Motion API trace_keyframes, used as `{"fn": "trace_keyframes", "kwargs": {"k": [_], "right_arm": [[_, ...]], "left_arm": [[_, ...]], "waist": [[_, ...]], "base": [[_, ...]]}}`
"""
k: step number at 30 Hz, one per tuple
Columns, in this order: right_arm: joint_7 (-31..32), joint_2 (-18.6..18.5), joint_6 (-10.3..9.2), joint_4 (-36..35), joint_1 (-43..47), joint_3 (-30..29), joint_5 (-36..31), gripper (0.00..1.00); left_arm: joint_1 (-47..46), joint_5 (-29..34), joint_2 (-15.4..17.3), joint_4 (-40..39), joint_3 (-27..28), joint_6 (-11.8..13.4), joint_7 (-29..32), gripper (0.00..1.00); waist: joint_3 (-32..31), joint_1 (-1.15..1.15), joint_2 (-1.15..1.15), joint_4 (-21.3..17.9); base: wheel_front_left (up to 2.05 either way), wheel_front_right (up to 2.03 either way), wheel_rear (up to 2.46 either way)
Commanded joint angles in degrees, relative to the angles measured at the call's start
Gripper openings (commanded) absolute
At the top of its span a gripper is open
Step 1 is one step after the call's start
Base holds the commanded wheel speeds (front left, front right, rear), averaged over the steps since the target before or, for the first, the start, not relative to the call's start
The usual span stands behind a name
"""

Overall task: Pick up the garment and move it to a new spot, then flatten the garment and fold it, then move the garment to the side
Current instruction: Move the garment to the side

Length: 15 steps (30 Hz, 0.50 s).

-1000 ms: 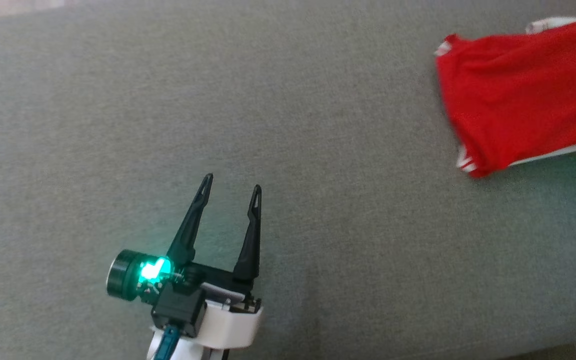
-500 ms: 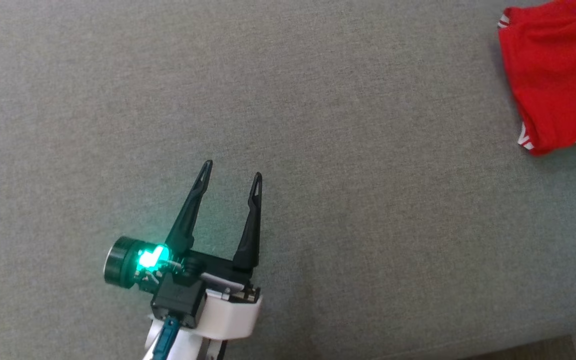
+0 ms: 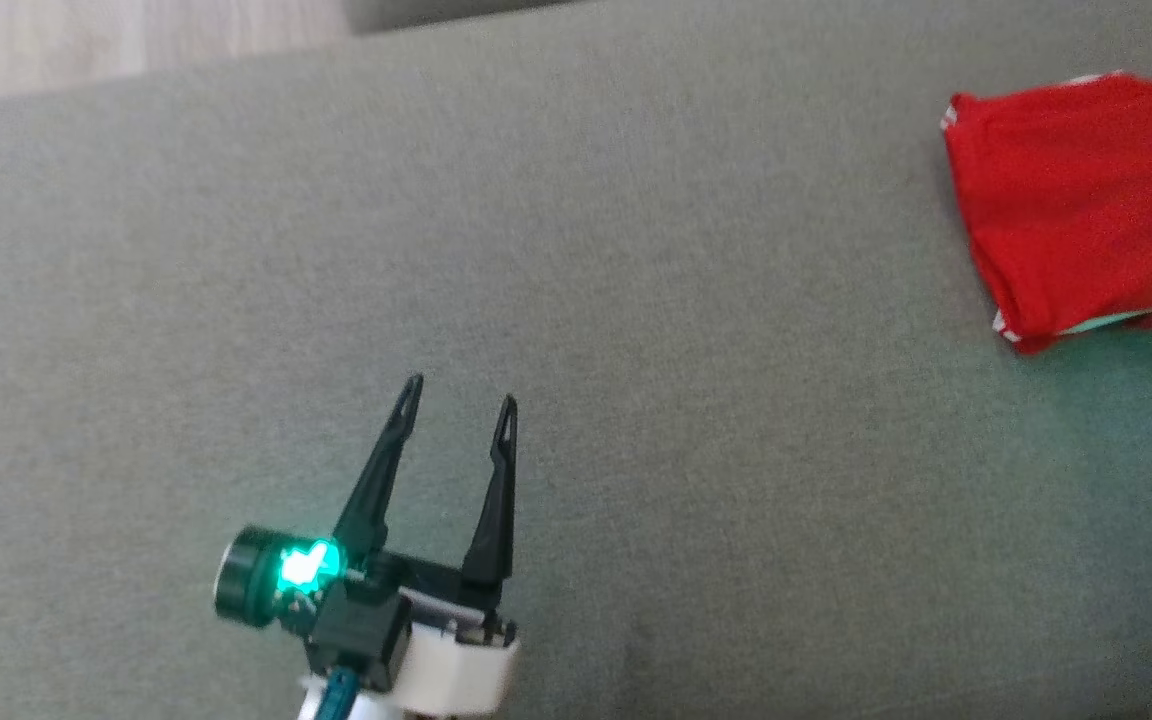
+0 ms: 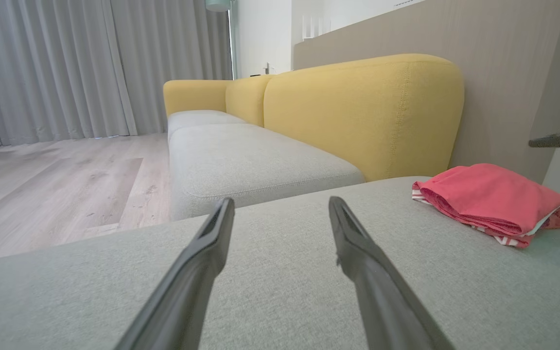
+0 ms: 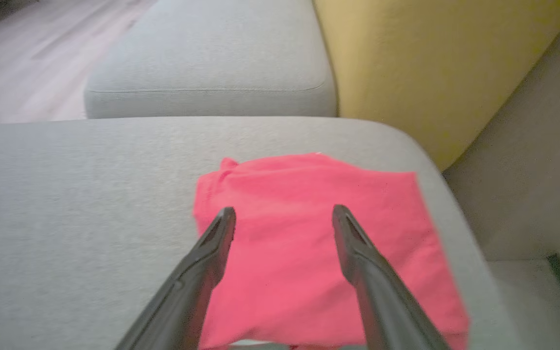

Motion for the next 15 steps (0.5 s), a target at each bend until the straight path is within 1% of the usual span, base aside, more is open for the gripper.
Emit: {"fn": "trace_keyframes", "kwargs": {"k": [1, 7, 11, 12, 13, 15], "right_arm": [[-1.6, 0.6, 0.2, -1.6, 2.9, 0.3, -0.5, 1.0], [-7.8, 11.5, 0.2, -2.1, 12.6, 2.7, -2.0, 1.0], [-14.3, 18.1, 0.2, -1.4, 18.6, 3.9, -4.9, 1.0], [-16.3, 19.5, 0.2, -1.3, 19.8, 4.1, -6.1, 1.0], [-16.3, 19.5, 0.2, -1.3, 19.8, 4.1, -6.1, 1.0], [-20.1, 22.5, 0.2, -0.8, 21.8, 4.1, -8.9, 1.0]], "left_arm": [[0.7, -0.4, 0.1, -1.3, 1.9, 0.1, -0.3, 1.0], [4.8, -2.2, -0.1, 0.0, 2.9, 0.3, -0.3, 1.0], [7.8, -3.3, -0.2, 0.8, 4.1, 0.3, -0.3, 1.0], [8.4, -3.5, -0.3, 0.9, 4.5, 0.3, -0.3, 1.0], [8.4, -3.5, -0.3, 0.9, 4.5, 0.3, -0.3, 1.0], [9.5, -3.9, -0.3, 1.1, 5.2, 0.3, -0.3, 1.0]], "waist": [[-3.8, 0.01, 0.0, 1.2], [-10.3, 0.01, 0.0, 4.5], [-14.0, 0.01, 0.0, 6.7], [-14.5, 0.01, 0.0, 7.3], [-14.5, 0.01, 0.0, 7.3], [-15.7, 0.01, 0.0, 8.1]], "base": [[0.0, 0.0, 0.0], [0.0, 0.0, 0.0], [0.0, 0.0, 0.0], [0.0, 0.0, 0.0], [0.0, 0.0, 0.0], [0.0, 0.0, 0.0]]}}
